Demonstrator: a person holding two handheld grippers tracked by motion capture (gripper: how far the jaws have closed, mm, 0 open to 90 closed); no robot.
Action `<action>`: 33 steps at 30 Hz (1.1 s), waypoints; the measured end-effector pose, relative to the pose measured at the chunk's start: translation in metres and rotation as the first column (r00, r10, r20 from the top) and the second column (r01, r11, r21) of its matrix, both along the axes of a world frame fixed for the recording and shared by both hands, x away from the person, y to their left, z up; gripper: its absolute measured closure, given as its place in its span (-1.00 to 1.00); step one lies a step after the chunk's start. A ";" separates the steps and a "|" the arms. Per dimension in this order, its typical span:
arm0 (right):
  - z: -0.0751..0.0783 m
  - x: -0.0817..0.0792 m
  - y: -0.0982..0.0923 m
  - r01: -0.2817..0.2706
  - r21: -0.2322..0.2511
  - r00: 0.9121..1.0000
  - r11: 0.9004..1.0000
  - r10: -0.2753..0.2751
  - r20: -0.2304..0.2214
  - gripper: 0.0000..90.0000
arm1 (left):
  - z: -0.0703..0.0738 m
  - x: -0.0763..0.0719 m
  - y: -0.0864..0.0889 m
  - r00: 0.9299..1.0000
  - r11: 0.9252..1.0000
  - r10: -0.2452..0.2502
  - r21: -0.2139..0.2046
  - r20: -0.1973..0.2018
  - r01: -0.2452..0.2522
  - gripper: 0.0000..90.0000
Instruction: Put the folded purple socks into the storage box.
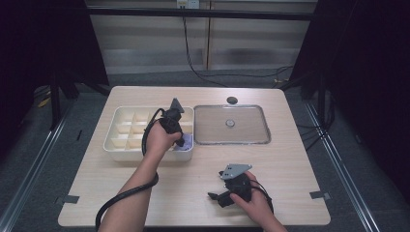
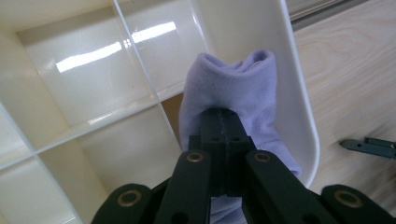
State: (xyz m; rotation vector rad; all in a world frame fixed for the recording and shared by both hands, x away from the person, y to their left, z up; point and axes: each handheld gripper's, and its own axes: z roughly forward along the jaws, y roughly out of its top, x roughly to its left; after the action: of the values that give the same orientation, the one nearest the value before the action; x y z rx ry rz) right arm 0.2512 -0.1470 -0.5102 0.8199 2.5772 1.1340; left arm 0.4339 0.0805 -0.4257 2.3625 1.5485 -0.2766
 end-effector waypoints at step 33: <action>0.000 0.000 0.000 0.000 0.000 1.000 1.000 0.000 -0.001 -0.68 | -0.014 -0.004 -0.008 1.000 1.000 -0.012 0.029 0.003 0.012 1.00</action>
State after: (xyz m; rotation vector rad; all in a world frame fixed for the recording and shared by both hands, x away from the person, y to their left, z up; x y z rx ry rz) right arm 0.2511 -0.1470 -0.5102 0.8206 2.5783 1.1337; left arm 0.4299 0.0729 -0.4402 2.3939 1.5473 -0.2540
